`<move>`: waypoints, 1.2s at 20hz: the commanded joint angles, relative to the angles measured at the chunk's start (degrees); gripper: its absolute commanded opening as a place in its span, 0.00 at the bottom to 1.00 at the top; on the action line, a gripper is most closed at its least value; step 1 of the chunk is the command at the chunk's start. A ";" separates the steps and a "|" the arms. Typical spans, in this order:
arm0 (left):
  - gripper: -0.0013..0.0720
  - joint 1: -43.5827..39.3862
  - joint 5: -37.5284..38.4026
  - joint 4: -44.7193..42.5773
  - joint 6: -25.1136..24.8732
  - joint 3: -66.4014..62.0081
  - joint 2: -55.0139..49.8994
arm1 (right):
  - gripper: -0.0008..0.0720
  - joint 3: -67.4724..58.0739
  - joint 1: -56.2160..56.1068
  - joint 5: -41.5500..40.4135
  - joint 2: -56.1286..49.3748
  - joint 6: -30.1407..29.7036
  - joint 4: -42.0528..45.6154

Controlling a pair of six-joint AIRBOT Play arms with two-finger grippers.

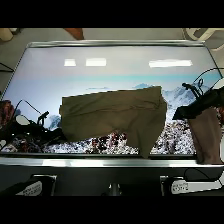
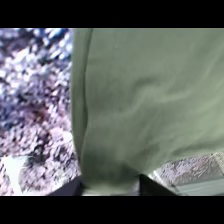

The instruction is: Fold the shirts.

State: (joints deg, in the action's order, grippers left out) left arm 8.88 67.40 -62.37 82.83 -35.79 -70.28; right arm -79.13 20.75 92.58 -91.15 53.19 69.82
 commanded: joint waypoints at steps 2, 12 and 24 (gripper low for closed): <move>0.24 -0.04 -4.46 -0.31 0.28 0.44 -0.68 | 0.70 4.76 0.04 -0.74 0.02 -0.13 -1.90; 0.05 -0.07 -3.89 0.09 -0.42 0.42 2.73 | 0.70 21.40 -0.33 -16.98 0.02 -4.63 -13.60; 0.05 -0.04 -4.44 -0.61 -1.33 -17.42 20.35 | 0.04 3.98 -8.11 -20.57 12.59 -8.07 -14.19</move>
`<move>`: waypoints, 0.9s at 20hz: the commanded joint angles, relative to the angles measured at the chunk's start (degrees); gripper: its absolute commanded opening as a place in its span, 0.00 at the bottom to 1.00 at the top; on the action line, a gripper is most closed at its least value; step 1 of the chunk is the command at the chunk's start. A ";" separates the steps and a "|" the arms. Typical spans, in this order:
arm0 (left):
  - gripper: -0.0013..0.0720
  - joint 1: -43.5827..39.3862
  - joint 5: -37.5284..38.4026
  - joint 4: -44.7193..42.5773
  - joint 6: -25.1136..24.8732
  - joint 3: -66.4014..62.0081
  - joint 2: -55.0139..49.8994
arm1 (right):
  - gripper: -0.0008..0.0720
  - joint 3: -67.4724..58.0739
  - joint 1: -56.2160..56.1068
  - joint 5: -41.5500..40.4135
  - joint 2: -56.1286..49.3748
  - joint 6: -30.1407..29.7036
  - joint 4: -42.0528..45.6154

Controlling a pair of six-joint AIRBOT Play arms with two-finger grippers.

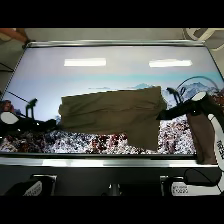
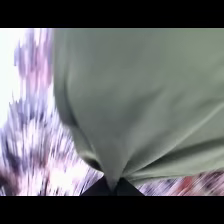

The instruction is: Fold the shirts.

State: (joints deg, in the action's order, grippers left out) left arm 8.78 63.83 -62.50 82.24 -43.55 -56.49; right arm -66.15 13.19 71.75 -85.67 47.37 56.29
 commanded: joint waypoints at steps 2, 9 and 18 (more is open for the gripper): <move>0.05 0.07 -6.73 -0.44 -0.15 -23.98 13.31 | 0.05 -21.14 -0.55 -3.39 17.62 -4.00 -0.17; 0.05 0.07 -30.60 2.40 2.89 -49.44 26.40 | 0.05 -34.21 -0.55 -28.09 51.17 -4.28 4.68; 0.05 0.07 -16.65 -0.76 3.89 -49.40 22.36 | 0.05 -34.25 -0.55 -9.81 46.45 7.28 14.95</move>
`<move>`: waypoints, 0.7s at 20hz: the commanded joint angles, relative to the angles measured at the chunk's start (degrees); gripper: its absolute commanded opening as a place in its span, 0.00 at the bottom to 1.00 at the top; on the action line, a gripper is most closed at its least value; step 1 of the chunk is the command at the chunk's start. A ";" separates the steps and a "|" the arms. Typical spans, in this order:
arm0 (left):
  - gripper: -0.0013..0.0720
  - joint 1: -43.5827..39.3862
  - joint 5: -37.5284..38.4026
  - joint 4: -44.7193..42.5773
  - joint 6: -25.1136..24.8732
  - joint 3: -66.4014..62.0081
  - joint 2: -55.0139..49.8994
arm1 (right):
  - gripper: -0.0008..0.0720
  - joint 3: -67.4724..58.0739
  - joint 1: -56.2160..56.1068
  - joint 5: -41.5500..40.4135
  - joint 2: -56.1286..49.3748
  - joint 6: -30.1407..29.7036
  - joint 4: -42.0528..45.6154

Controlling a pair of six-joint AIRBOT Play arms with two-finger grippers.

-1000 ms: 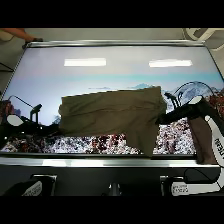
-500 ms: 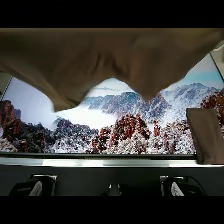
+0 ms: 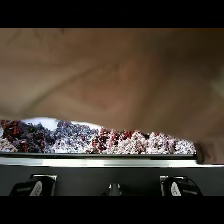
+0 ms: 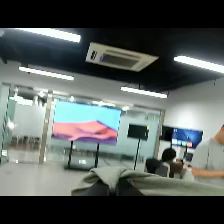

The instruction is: Fold the shirts.

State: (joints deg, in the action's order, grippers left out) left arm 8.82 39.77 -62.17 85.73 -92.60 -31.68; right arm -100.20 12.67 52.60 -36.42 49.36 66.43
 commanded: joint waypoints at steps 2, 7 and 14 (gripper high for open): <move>0.05 0.02 16.87 -1.31 0.39 1.01 -7.82 | 0.05 -0.17 -0.02 22.03 -9.81 5.68 6.99; 0.05 -0.02 24.76 -1.31 -0.50 15.06 -25.07 | 0.04 3.08 -0.09 41.31 -35.36 4.98 5.75; 0.05 -0.04 17.66 2.08 -1.99 21.33 -49.77 | 0.05 5.40 -0.09 28.02 -59.54 6.14 -2.10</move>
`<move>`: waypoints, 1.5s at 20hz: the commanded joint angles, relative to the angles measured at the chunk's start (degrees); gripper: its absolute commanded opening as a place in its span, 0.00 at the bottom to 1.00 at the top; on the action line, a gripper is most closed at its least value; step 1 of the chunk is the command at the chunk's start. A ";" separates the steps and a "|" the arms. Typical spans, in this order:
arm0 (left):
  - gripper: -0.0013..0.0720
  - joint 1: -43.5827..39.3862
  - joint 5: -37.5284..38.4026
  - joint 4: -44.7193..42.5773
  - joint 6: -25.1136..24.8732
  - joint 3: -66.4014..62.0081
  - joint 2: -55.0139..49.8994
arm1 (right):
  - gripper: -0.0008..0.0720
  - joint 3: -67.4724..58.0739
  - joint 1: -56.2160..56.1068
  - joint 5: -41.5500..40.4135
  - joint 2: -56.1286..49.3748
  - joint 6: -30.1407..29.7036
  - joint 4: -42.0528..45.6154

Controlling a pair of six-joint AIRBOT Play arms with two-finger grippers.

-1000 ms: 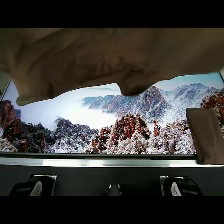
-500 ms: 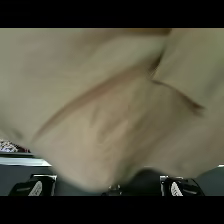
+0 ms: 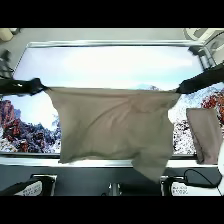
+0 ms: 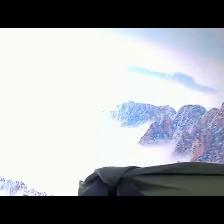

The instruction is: Fold the shirts.

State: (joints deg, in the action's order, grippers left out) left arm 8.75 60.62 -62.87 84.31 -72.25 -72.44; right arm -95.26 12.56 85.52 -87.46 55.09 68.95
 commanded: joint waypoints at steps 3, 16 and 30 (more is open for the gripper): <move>0.05 -0.35 -9.22 7.89 -0.57 -2.38 -14.64 | 0.05 0.46 0.02 -16.61 -11.23 0.37 -5.86; 0.05 -3.89 10.84 -4.46 -3.87 -0.42 -18.34 | 0.05 7.85 0.00 0.09 -10.40 1.40 4.42; 0.67 2.67 17.40 -8.66 -0.57 16.74 -5.92 | 0.65 23.23 10.58 7.28 3.21 1.16 7.08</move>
State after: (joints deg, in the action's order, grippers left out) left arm 10.48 78.19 -69.06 83.83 -65.73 -84.16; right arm -79.33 19.40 91.02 -88.90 56.73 74.61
